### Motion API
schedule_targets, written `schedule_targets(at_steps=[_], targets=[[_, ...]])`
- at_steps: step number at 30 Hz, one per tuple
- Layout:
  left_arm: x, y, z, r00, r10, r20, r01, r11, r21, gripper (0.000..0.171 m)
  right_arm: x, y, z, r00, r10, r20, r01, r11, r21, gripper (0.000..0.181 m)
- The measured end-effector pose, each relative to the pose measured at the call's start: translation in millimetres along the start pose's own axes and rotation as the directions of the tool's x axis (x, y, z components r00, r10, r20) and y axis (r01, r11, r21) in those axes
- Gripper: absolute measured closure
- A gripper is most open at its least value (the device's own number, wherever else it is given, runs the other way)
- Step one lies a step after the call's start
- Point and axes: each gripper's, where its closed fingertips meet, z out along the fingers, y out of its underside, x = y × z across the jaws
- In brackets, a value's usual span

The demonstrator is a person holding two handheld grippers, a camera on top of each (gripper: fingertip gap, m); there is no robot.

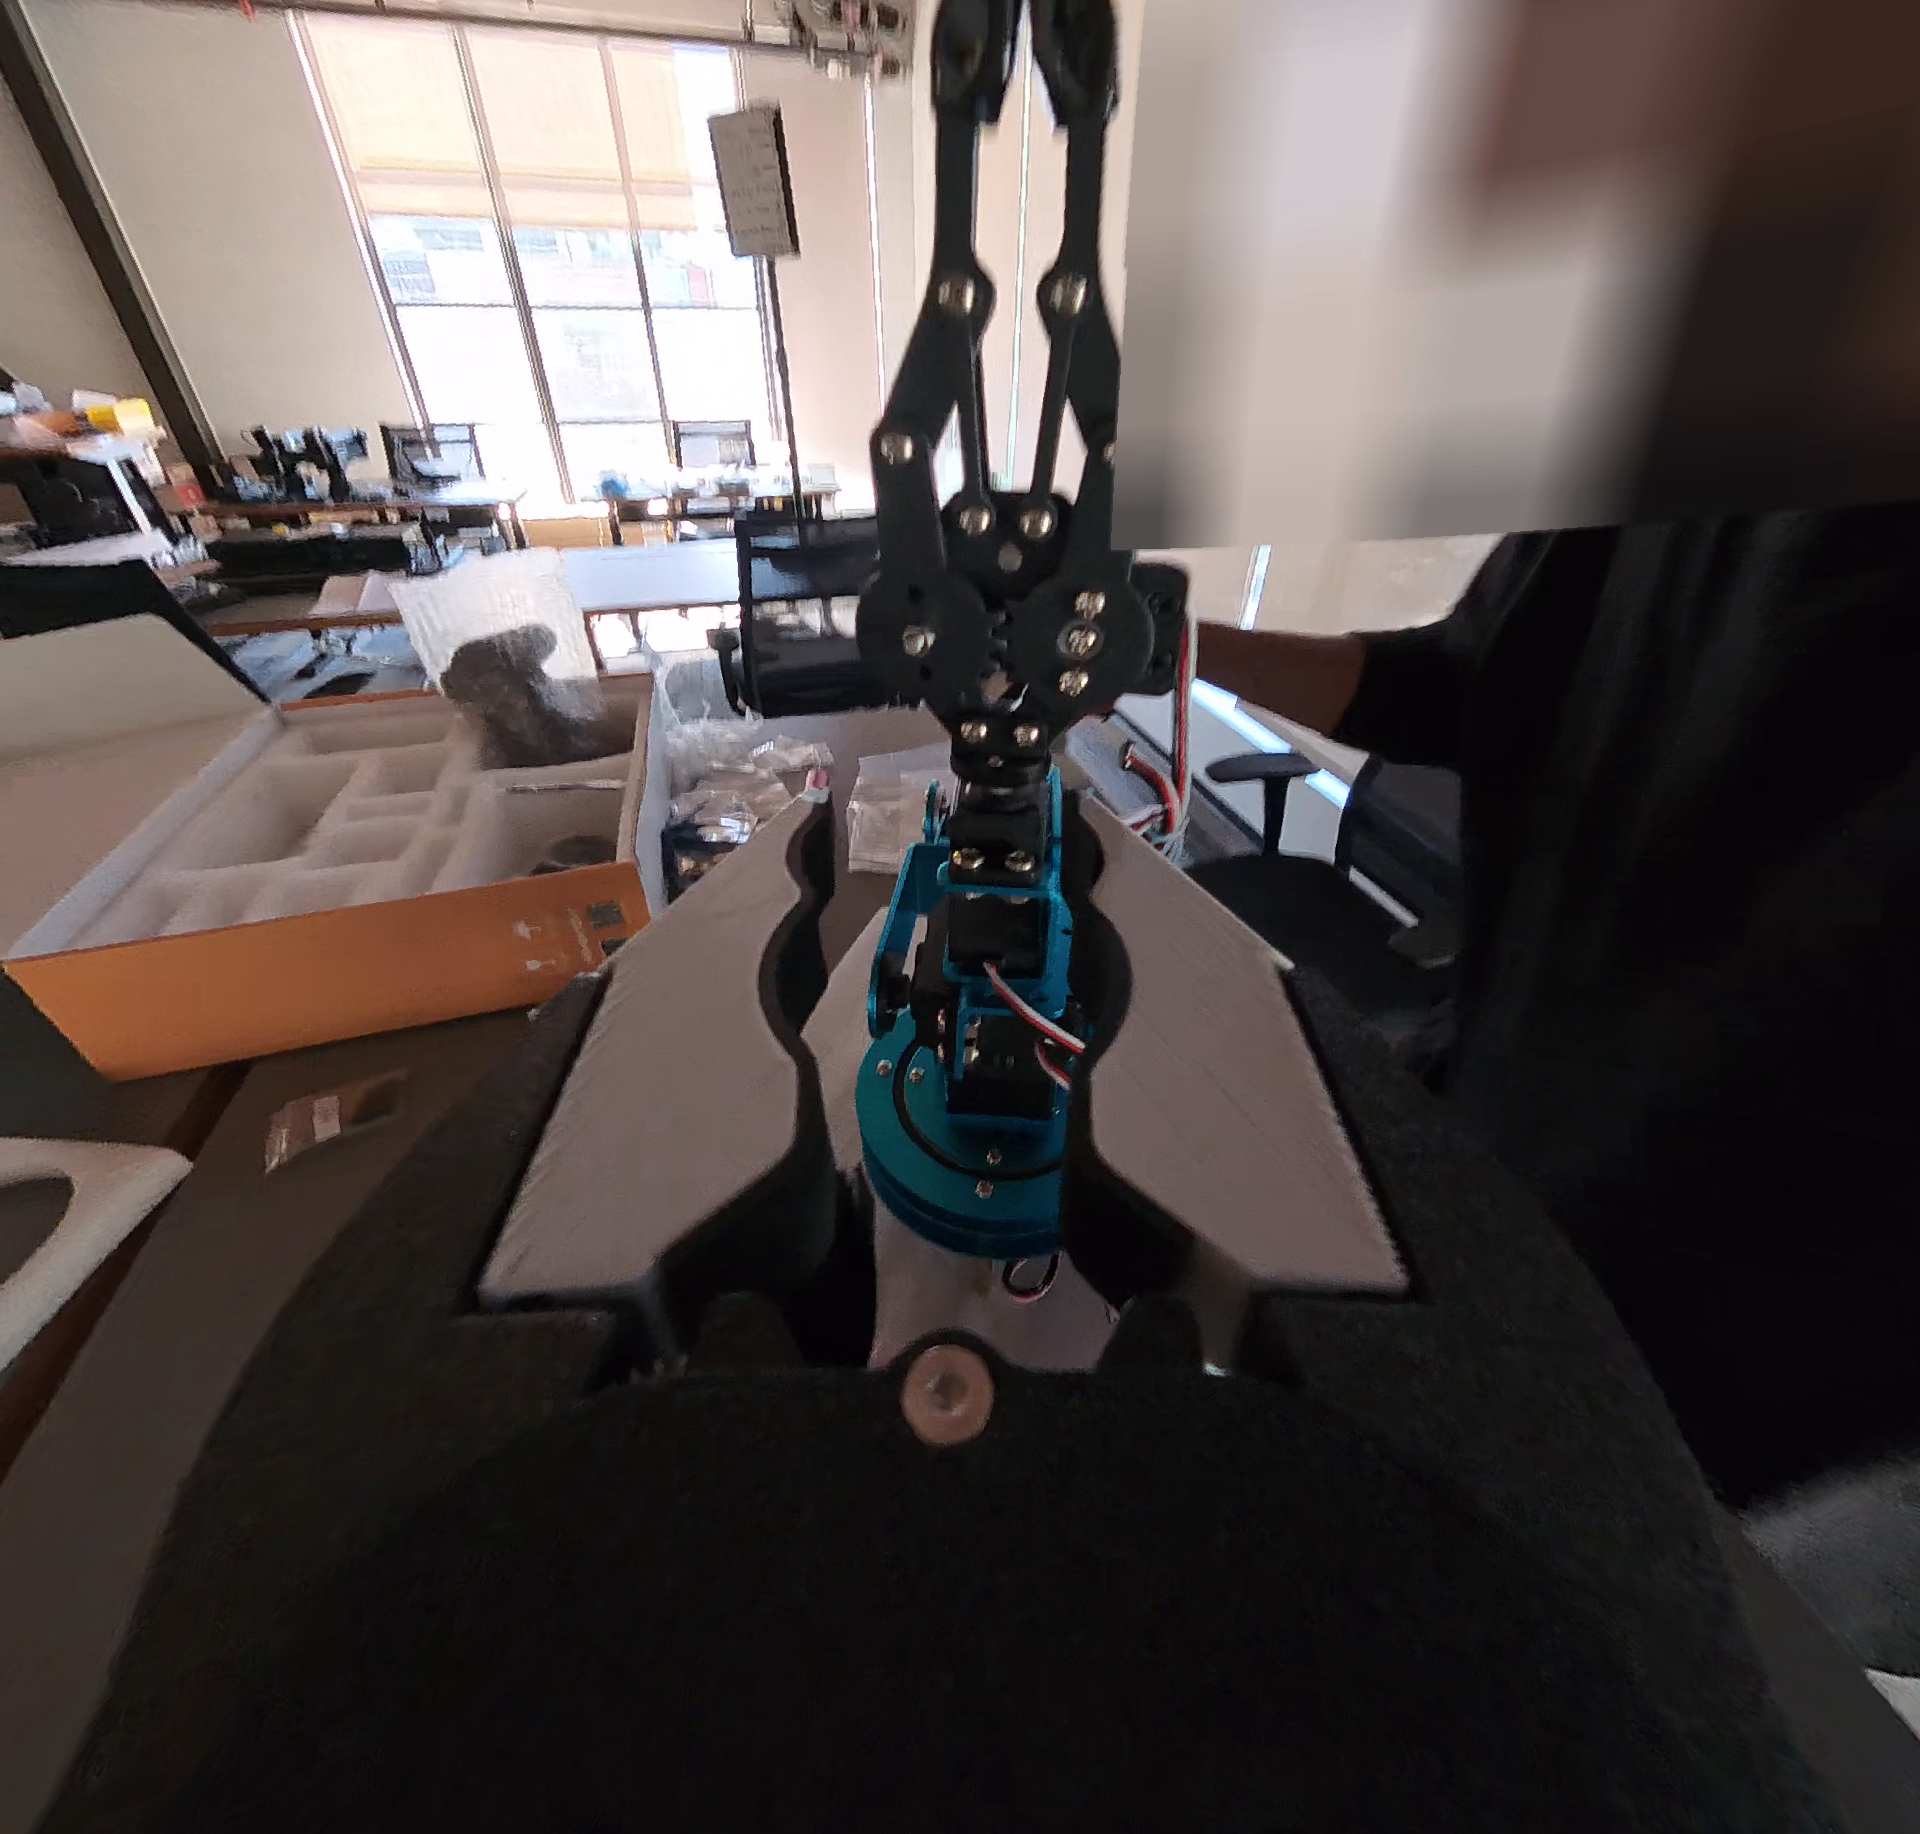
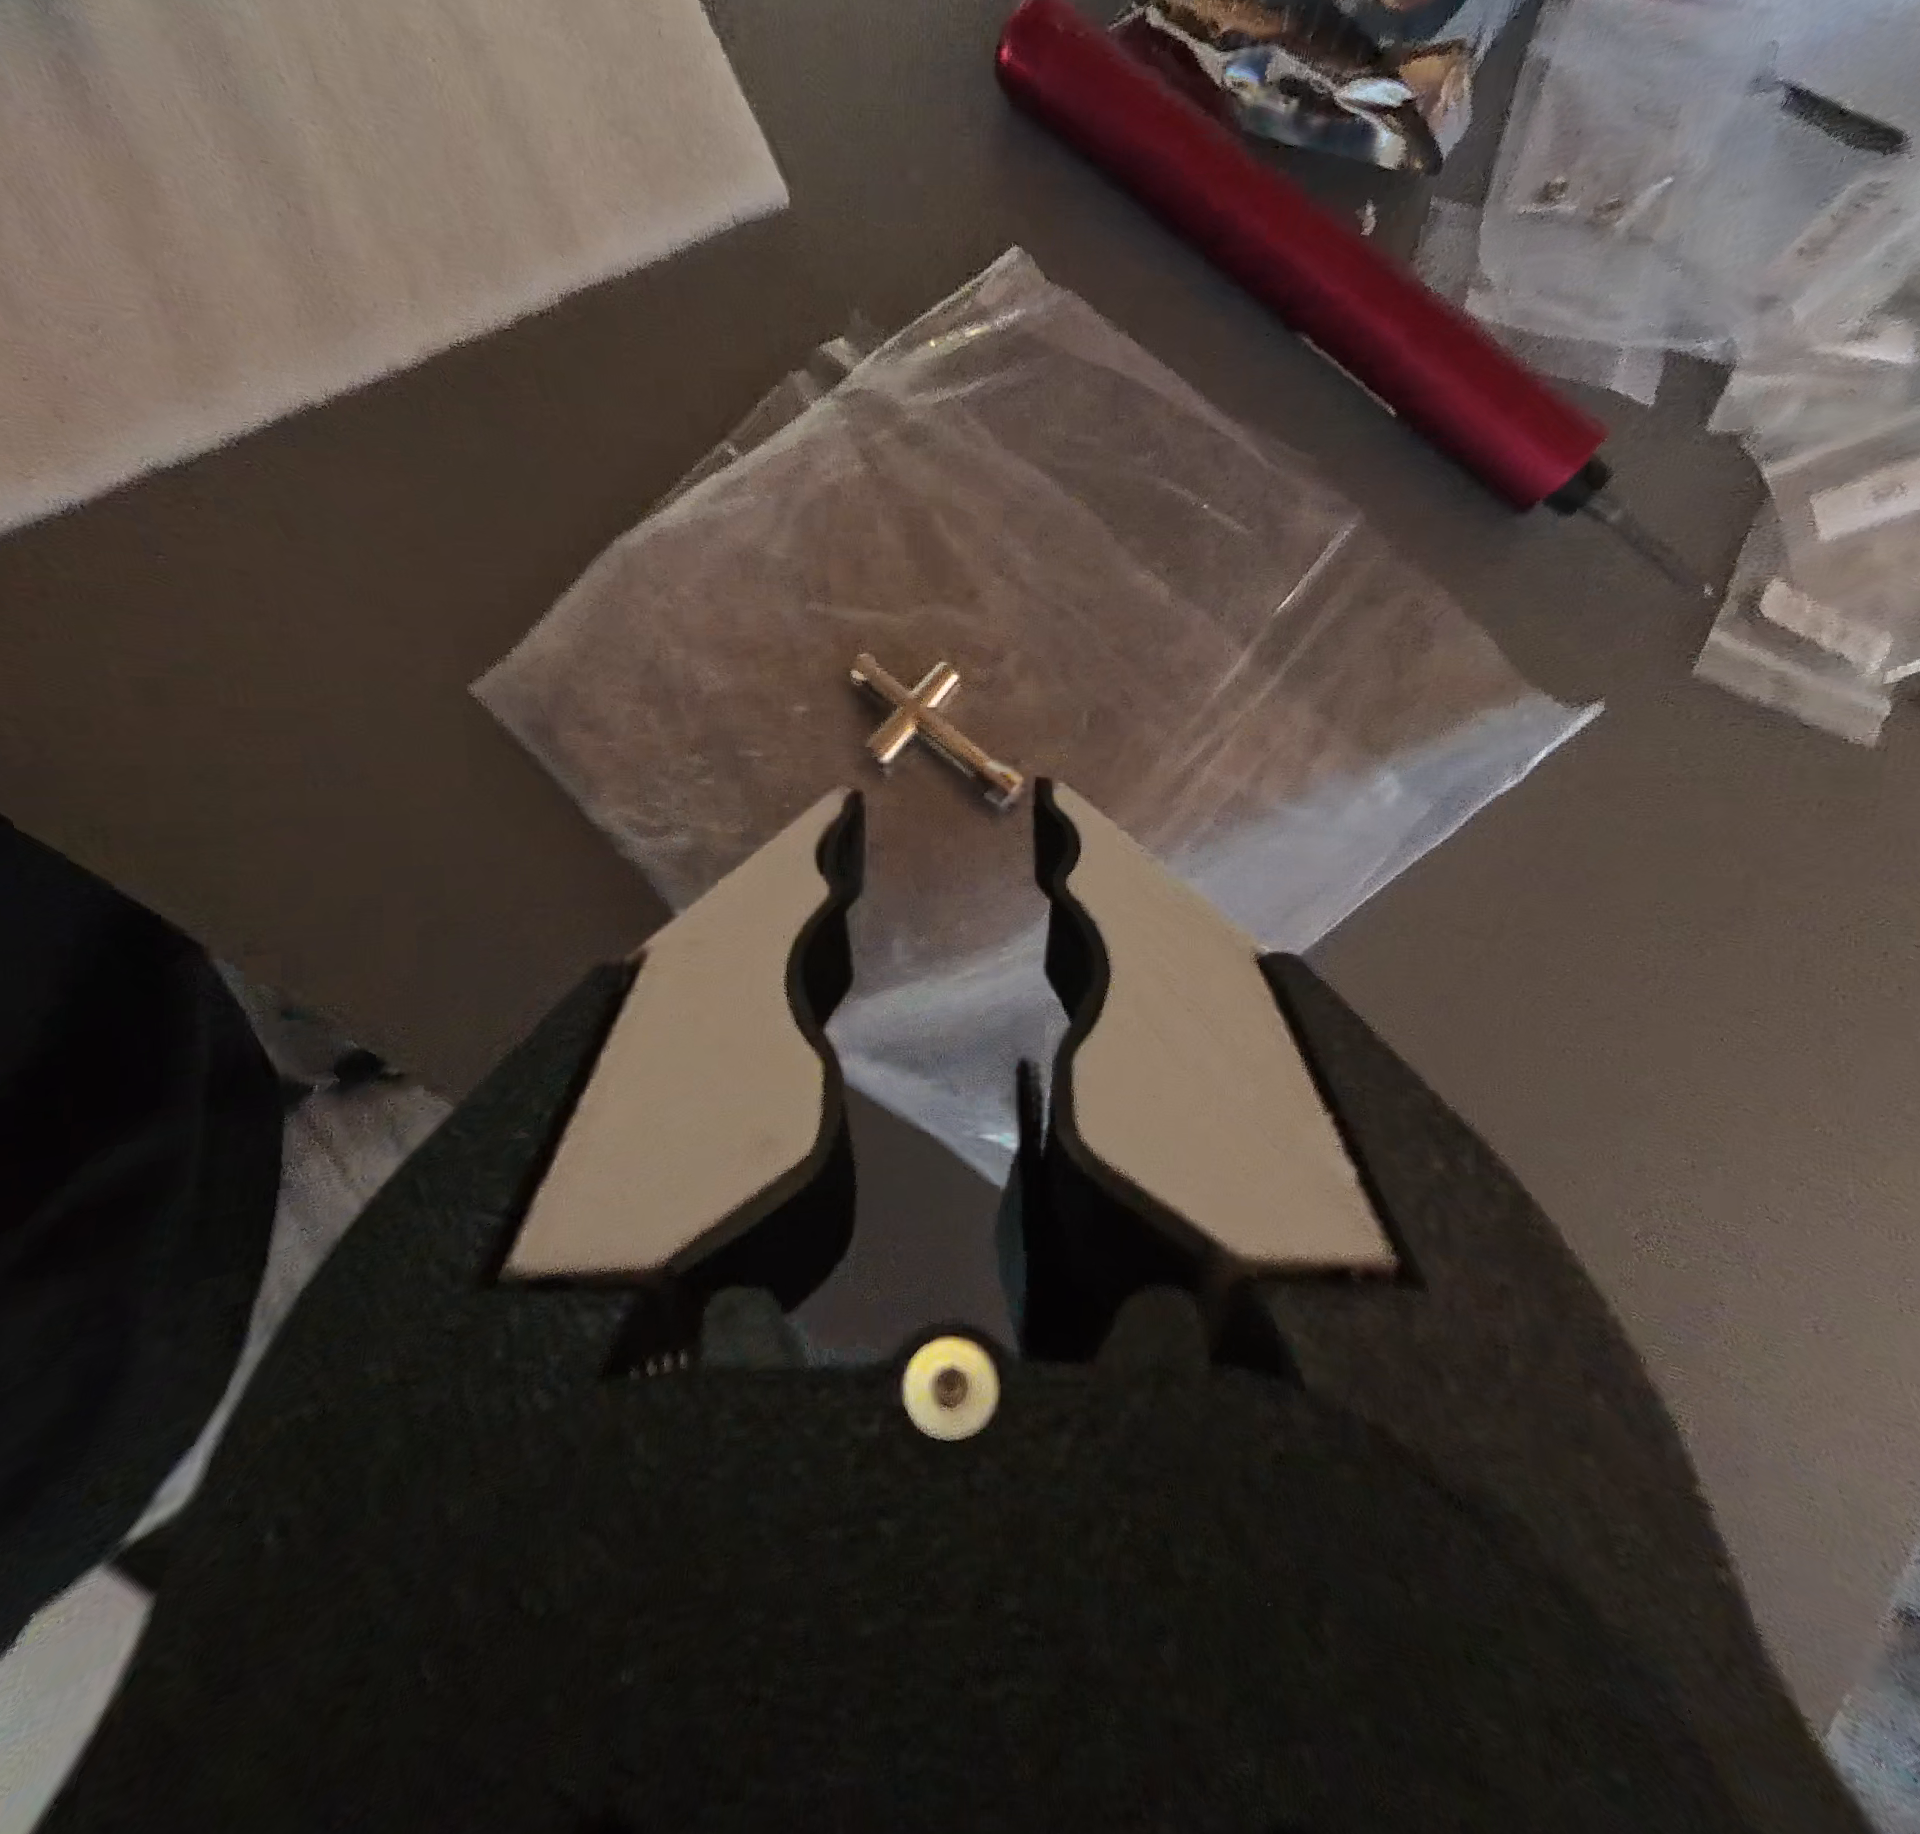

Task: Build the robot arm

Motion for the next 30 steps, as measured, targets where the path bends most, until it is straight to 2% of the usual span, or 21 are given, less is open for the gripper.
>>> schedule_targets(at_steps=[2,7,9,14,17,19,21,23,25,28,29,30], targets=[[2.1,-7.4,-6.9,1.000,-0.003,-0.007,0.003,0.999,0.033,0.127,5.8,5.8,8.5,0.997,-0.051,0.054,0.054,0.997,-0.060,0.149],[1.9,-28.6,-27.4,0.998,0.028,0.050,-0.033,0.995,0.099,0.127,6.6,3.7,16.9,0.982,-0.162,0.101,0.172,0.981,-0.091,0.153],[3.5,-35.4,-32.6,0.996,0.050,0.080,-0.058,0.993,0.101,0.127,10.7,2.5,18.3,0.977,-0.198,0.075,0.206,0.970,-0.129,0.153],[17.6,-57.0,-34.2,0.983,0.119,0.139,-0.133,0.986,0.099,0.127,3.5,1.6,31.3,0.964,-0.226,0.138,0.247,0.955,-0.163,0.154],[16.2,-75.4,-33.3,0.948,0.148,0.282,-0.178,0.980,0.084,0.127,4.2,2.1,31.5,0.965,-0.187,0.185,0.220,0.959,-0.177,0.170],[18.1,-89.9,-34.7,0.914,0.136,0.383,-0.190,0.976,0.108,0.129,7.1,1.2,30.6,0.961,-0.217,0.171,0.247,0.951,-0.183,0.171],[25.3,-101.3,-33.0,0.884,0.089,0.458,-0.159,0.981,0.116,0.130,5.2,-9.0,24.9,0.957,-0.240,0.163,0.260,0.959,-0.114,0.172],[38.2,-102.2,-29.4,0.834,0.081,0.545,-0.131,0.990,0.054,0.131,-1.7,-22.9,9.9,0.965,-0.197,0.172,0.211,0.976,-0.061,0.172],[60.7,-101.4,-25.4,0.779,0.080,0.623,-0.113,0.994,0.013,0.131,-12.2,-49.2,-12.9,0.969,-0.200,0.146,0.192,0.979,0.062,0.172],[107.8,-91.6,-8.4,0.759,-0.023,0.651,-0.009,0.999,0.046,0.132,-53.3,-97.7,-42.5,0.963,-0.170,0.208,0.106,0.952,0.287,0.172],[119.7,-86.7,-3.6,0.738,-0.059,0.672,0.019,0.998,0.067,0.133,-66.5,-106.7,-42.2,0.960,-0.185,0.212,0.112,0.942,0.317,0.172],[129.8,-80.6,1.3,0.715,-0.094,0.693,0.044,0.995,0.091,0.132,-78.1,-106.6,-34.1,0.953,-0.215,0.212,0.148,0.945,0.293,0.172]])
